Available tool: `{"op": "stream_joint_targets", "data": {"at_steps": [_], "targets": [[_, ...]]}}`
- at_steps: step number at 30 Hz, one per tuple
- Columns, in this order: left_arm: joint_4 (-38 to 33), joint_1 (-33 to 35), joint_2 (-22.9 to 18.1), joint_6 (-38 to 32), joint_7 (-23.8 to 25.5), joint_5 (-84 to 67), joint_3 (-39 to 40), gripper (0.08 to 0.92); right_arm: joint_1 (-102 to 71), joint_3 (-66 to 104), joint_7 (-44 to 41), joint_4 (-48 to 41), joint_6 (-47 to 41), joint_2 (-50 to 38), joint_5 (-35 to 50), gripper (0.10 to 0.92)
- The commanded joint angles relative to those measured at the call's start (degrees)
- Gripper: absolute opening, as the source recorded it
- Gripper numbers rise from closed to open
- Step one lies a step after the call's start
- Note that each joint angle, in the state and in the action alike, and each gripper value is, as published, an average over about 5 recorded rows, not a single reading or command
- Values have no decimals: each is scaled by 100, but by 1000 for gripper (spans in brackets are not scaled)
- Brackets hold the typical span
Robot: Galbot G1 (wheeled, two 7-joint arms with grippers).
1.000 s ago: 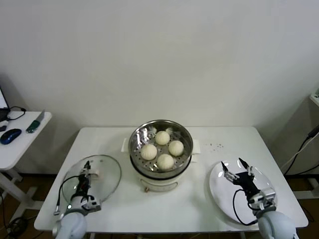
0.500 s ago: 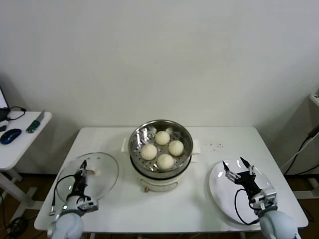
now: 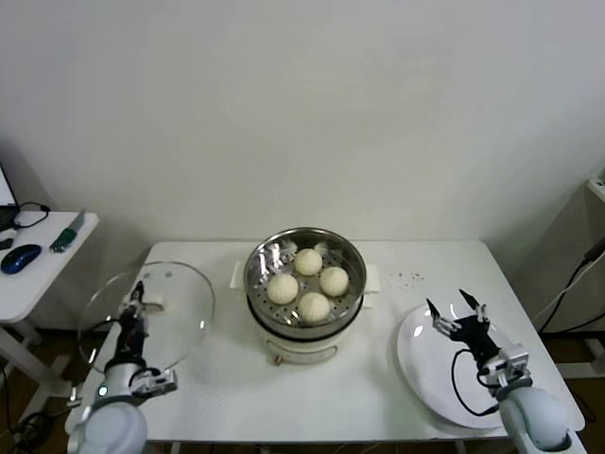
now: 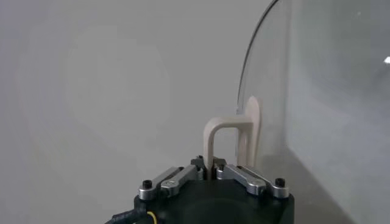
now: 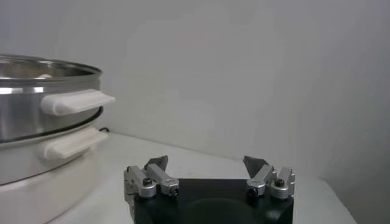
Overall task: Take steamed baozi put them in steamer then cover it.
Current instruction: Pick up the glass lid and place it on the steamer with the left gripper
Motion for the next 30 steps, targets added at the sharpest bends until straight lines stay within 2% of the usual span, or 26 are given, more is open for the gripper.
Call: {"op": "stream_joint_targets", "data": {"at_steps": [1, 7, 11, 15, 18, 23, 30], "targets": [[-1473, 1, 874, 1184, 482, -199, 167, 152, 224, -122, 17, -81, -14, -235, -14, 823], [-1728, -784, 1490, 1760, 888, -410, 1109, 152, 347, -232, 26, -134, -16, -248, -44, 823], [-1593, -1620, 1503, 2061, 1273, -274, 2189, 152, 403, -278, 31, -161, -22, -229, -57, 823], [-1229, -2543, 971, 2090, 1770, 232, 3007, 152, 439, -282, 30, -206, -16, -195, -83, 823], [-903, -2956, 451, 2090, 2080, 554, 3365, 152, 444, -269, 24, -220, -12, -164, -112, 823], [-563, -3166, -250, 2090, 2505, 1003, 3595, 152, 419, -234, 9, -227, -7, -145, -160, 823], [14, -3256, -1168, 2090, 2582, 1521, 3779, 152, 398, -179, 8, -253, -3, -156, -176, 823]]}}
